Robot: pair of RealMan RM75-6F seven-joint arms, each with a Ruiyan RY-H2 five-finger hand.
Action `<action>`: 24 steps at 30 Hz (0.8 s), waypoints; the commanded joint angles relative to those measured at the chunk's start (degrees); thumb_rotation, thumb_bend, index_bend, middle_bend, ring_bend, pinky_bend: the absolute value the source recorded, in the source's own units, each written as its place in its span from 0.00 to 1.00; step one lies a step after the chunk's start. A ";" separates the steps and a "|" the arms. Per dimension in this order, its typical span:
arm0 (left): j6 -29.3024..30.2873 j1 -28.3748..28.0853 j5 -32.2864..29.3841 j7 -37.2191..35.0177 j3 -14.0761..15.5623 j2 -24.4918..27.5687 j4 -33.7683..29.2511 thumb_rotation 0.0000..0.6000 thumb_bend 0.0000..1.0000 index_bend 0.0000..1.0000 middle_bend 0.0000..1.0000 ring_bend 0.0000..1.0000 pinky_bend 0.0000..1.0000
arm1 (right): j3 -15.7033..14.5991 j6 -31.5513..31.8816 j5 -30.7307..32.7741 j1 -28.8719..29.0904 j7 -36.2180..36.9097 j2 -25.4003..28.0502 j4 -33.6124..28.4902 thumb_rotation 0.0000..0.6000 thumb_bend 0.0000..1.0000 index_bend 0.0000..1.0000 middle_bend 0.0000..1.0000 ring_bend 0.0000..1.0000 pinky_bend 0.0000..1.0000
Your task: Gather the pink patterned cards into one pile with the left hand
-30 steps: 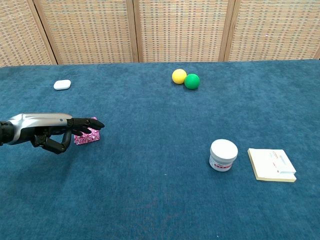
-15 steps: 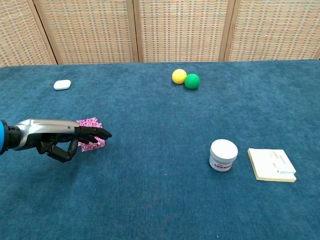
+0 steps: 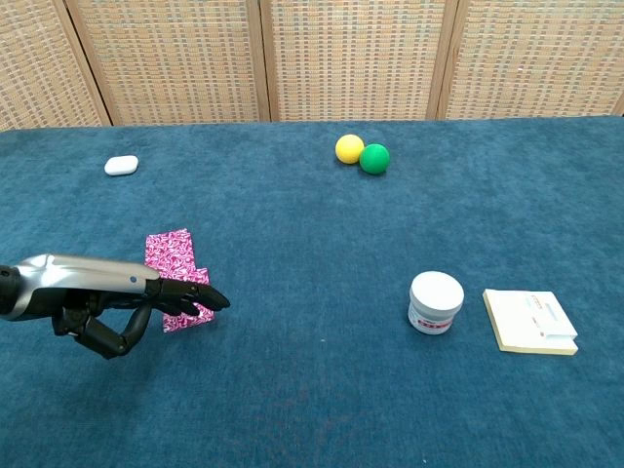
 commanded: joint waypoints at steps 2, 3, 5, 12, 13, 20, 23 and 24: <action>0.13 -0.37 1.97 0.11 0.91 1.77 -3.21 1.00 1.00 0.00 0.00 0.00 0.00 | -0.01 -0.06 0.04 0.01 0.02 -0.01 0.04 1.00 0.00 0.00 0.00 0.00 0.00; 0.03 -0.49 2.45 0.10 1.14 2.22 -4.01 1.00 1.00 0.00 0.00 0.00 0.00 | -0.01 -0.07 0.04 0.01 0.04 -0.01 0.06 1.00 0.00 0.00 0.00 0.00 0.00; -0.06 -0.70 3.20 0.15 1.48 2.86 -5.12 1.00 1.00 0.00 0.00 0.00 0.00 | -0.03 -0.10 0.01 0.03 0.11 0.00 0.05 1.00 0.00 0.00 0.00 0.00 0.00; 4.85 0.51 5.44 -0.74 1.17 3.86 -6.54 1.00 1.00 0.00 0.00 0.00 0.00 | -0.04 -0.05 0.04 -0.03 0.24 0.03 0.06 1.00 0.00 0.00 0.00 0.00 0.00; 5.80 0.78 5.52 -0.83 1.01 3.88 -6.06 1.00 1.00 0.00 0.00 0.00 0.00 | -0.03 -0.06 0.04 -0.02 0.27 0.04 0.05 1.00 0.00 0.00 0.00 0.00 0.00; 8.00 1.01 1.12 -3.87 -1.61 2.26 1.06 1.00 1.00 0.00 0.00 0.00 0.00 | -0.06 -0.13 0.00 0.03 0.21 0.01 0.07 1.00 0.00 0.00 0.00 0.00 0.00; 8.37 1.03 -0.57 -4.19 -2.30 0.70 4.91 1.00 1.00 0.00 0.00 0.00 0.00 | -0.05 -0.31 0.11 0.11 0.10 -0.06 0.13 1.00 0.00 0.00 0.00 0.00 0.00; 8.32 1.01 -0.98 -4.20 -2.42 0.39 5.74 1.00 1.00 0.00 0.00 0.00 0.00 | -0.06 -0.35 0.11 0.13 0.04 -0.08 0.14 1.00 0.00 0.00 0.00 0.00 0.00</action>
